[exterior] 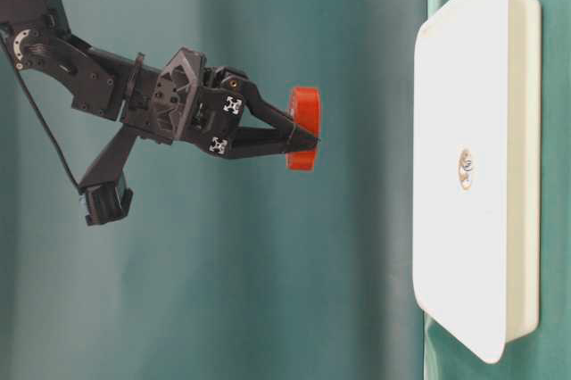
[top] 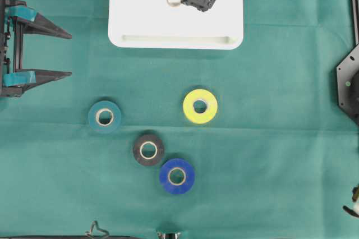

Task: Pick up the tape from a random location and place it into the white case.
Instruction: 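Carry the red tape with the right gripper over the white tray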

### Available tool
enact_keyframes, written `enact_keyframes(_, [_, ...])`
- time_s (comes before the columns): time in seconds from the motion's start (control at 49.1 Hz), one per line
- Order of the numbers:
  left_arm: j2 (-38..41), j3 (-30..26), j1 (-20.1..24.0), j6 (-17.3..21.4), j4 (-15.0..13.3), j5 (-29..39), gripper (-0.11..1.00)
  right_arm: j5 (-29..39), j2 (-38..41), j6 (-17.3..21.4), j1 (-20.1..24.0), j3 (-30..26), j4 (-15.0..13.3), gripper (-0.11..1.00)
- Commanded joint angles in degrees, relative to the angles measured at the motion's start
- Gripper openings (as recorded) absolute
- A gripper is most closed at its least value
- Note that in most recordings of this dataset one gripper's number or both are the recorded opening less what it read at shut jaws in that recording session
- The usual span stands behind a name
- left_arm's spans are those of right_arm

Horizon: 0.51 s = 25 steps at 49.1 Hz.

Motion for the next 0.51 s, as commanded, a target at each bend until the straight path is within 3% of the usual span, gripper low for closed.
enact_keyframes(0.0, [0.2,-0.7,-0.2,-0.1,-0.1,-0.2,0.97,-0.4,-2.5,0.2,-0.2,-1.1,-0.1,0.33])
enact_keyframes(0.204, [0.2,-0.7,-0.2,-0.1,-0.1,0.0,0.97,-0.5,-4.1,0.5,-0.4,0.9,-1.1,0.32])
enact_keyframes(0.489, [0.2,-0.8,-0.2,-0.1,0.0,-0.1,0.97,-2.6,-9.4,0.7,-1.2,8.2,-1.8,0.32])
